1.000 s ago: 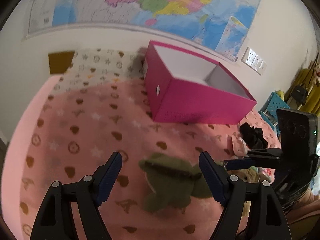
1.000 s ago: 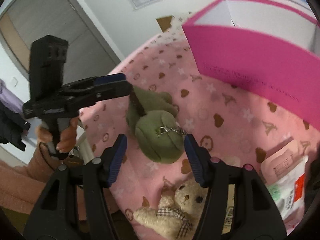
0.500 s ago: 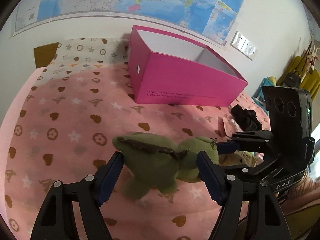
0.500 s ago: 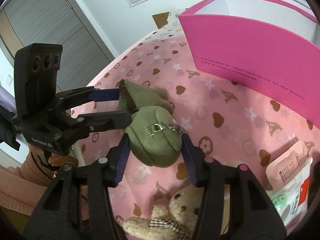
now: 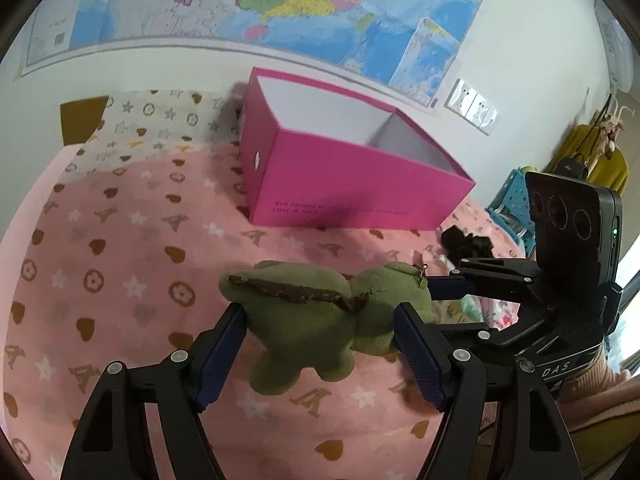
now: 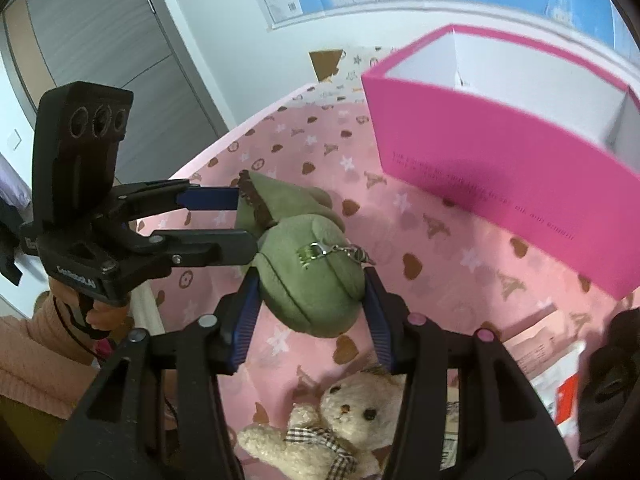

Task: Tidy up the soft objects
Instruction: 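Carry the green plush into the magenta box and open the right gripper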

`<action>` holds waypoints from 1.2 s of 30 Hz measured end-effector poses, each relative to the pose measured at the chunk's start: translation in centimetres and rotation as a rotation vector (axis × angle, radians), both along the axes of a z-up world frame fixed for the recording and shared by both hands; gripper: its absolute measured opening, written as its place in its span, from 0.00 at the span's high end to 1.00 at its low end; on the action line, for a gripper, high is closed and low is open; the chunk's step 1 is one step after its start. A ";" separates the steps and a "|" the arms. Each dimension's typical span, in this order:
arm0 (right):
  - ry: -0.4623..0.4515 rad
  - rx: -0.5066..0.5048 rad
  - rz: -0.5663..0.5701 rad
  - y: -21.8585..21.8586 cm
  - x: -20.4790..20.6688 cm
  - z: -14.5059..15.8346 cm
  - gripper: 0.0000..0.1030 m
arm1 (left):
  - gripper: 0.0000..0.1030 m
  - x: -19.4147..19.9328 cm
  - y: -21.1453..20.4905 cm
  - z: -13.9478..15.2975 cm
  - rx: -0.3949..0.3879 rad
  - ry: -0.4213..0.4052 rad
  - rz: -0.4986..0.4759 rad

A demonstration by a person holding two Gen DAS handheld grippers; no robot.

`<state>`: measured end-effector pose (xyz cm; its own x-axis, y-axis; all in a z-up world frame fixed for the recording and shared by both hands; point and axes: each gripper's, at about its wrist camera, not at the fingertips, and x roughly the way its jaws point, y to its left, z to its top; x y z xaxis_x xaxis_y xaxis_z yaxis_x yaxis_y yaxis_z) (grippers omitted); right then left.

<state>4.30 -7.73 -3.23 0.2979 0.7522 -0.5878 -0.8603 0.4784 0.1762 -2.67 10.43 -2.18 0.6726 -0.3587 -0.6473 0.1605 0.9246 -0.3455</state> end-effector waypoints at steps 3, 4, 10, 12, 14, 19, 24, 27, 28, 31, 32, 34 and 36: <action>-0.034 0.007 -0.004 -0.6 -0.1 1.1 0.50 | 0.26 0.1 -0.4 1.0 0.000 -0.026 -0.005; -0.046 0.012 -0.004 -0.8 -0.1 1.6 0.50 | 0.26 0.3 -0.6 1.4 0.004 -0.038 -0.007; -0.148 0.038 -0.016 -2.5 0.4 5.6 0.50 | 0.26 1.6 -1.9 5.5 0.048 -0.153 -0.025; -0.195 0.052 -0.025 -3.2 0.7 7.3 0.50 | 0.26 2.2 -2.3 6.8 0.060 -0.187 -0.030; -0.214 0.066 -0.029 -3.7 1.3 8.5 0.50 | 0.26 3.0 -2.7 8.2 0.076 -0.223 -0.034; -0.221 0.096 -0.039 -4.5 4.3 10.4 0.50 | 0.26 6.2 -3.7 10.6 0.116 -0.263 -0.035; -0.176 0.101 -0.041 -4.6 7.6 10.8 0.50 | 0.26 9.1 -4.4 10.7 0.155 -0.254 -0.010; -0.166 0.087 -0.041 -4.4 9.1 10.5 0.50 | 0.26 10.9 -4.4 10.3 0.162 -0.231 0.000; -0.161 0.081 -0.041 -4.2 9.7 10.2 0.50 | 0.26 11.5 -4.4 10.1 0.164 -0.221 0.004; -0.135 0.065 -0.039 -3.4 11.5 9.3 0.50 | 0.26 13.1 -4.2 9.1 0.169 -0.187 0.021; -0.122 0.062 -0.037 -3.2 12.0 9.0 0.50 | 0.26 13.7 -4.1 8.7 0.172 -0.172 0.028; -0.090 0.050 -0.033 -2.6 13.2 8.2 0.50 | 0.26 14.7 -3.8 7.8 0.174 -0.143 0.043; -0.060 0.027 -0.033 -1.8 14.3 7.3 0.50 | 0.26 15.2 -3.6 7.0 0.178 -0.119 0.056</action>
